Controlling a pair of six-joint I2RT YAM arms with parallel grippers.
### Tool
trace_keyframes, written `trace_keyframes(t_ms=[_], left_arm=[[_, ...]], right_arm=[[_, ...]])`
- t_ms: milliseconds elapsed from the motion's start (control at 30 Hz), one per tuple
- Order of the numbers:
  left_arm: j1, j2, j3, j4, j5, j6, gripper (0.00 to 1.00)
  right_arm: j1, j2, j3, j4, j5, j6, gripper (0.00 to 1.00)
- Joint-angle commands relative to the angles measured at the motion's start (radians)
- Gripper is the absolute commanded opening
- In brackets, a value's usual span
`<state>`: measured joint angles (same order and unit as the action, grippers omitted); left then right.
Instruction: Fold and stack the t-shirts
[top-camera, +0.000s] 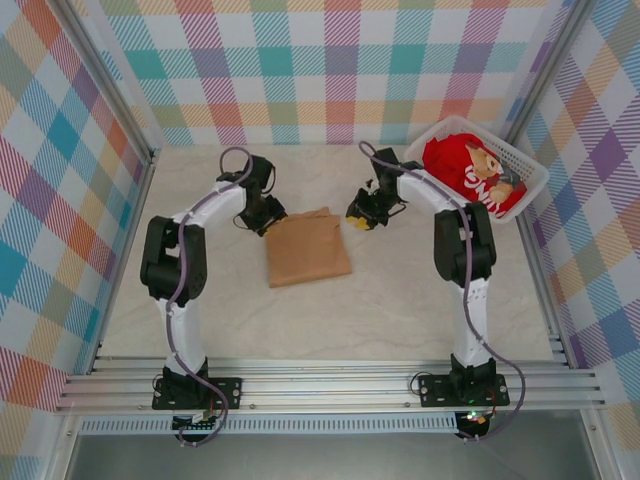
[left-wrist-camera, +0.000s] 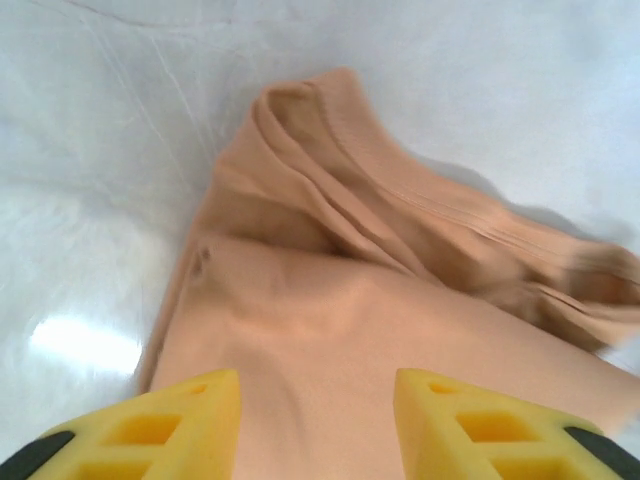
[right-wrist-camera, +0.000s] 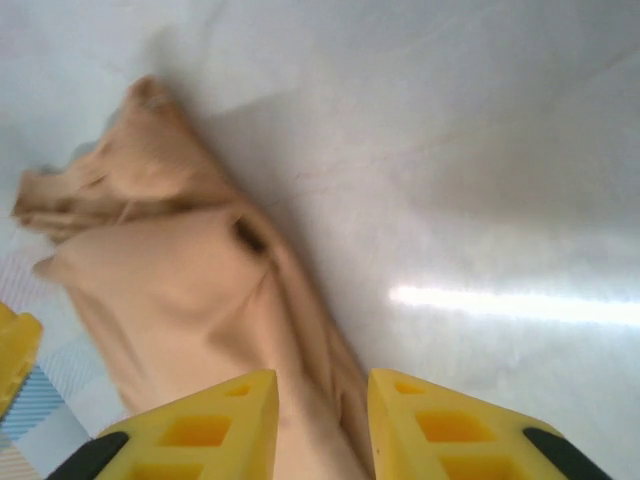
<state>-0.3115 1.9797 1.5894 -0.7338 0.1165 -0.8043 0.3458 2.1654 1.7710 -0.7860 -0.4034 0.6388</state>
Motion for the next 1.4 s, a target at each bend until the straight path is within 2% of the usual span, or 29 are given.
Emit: trace_keyframes(t_ms=[0, 133, 267, 367, 433, 567, 733, 867, 967, 1067, 1167, 1300, 1367], left_arm=[[-0.092, -0.125, 0.04, -0.136, -0.034, -0.05, 0.45], [-0.265, -0.122, 0.023, -0.182, -0.075, -0.151, 0.46], [-0.399, -0.054, 0.047, -0.219, -0.182, -0.244, 0.46], [-0.461, 0.02, 0.112, -0.303, -0.255, -0.26, 0.46], [-0.491, 0.058, 0.136, -0.338, -0.303, -0.259, 0.51], [-0.496, 0.118, 0.143, -0.347, -0.362, -0.261, 0.52], [-0.439, 0.176, 0.139, -0.311, -0.35, -0.237, 0.51], [-0.354, 0.192, 0.125, -0.277, -0.349, -0.147, 0.49], [-0.252, 0.205, 0.125, -0.259, -0.341, -0.02, 0.48], [-0.115, 0.232, 0.159, -0.291, -0.344, 0.082, 0.47], [0.021, 0.252, 0.202, -0.248, -0.348, 0.22, 0.47], [0.168, 0.366, 0.418, -0.289, -0.315, 0.423, 0.45], [0.223, 0.421, 0.51, -0.299, -0.313, 0.482, 0.43]], right_arm=[[0.0, -0.176, -0.114, 0.048, 0.022, -0.021, 0.33], [0.001, -0.338, -0.311, 0.141, 0.02, -0.005, 0.35], [0.001, -0.451, -0.445, 0.175, 0.013, 0.001, 0.36], [-0.001, -0.51, -0.498, 0.175, 0.017, -0.007, 0.37], [-0.004, -0.537, -0.521, 0.17, 0.017, -0.01, 0.38], [-0.012, -0.574, -0.555, 0.171, 0.003, -0.013, 0.38], [-0.018, -0.614, -0.6, 0.161, -0.015, -0.013, 0.38], [-0.028, -0.652, -0.641, 0.157, -0.024, -0.007, 0.38], [-0.03, -0.681, -0.665, 0.153, -0.023, 0.0, 0.38], [-0.032, -0.706, -0.685, 0.148, -0.022, 0.012, 0.38], [-0.032, -0.73, -0.704, 0.147, -0.017, 0.028, 0.38], [-0.031, -0.759, -0.717, 0.135, -0.006, 0.046, 0.38], [-0.031, -0.771, -0.721, 0.128, -0.003, 0.053, 0.38]])
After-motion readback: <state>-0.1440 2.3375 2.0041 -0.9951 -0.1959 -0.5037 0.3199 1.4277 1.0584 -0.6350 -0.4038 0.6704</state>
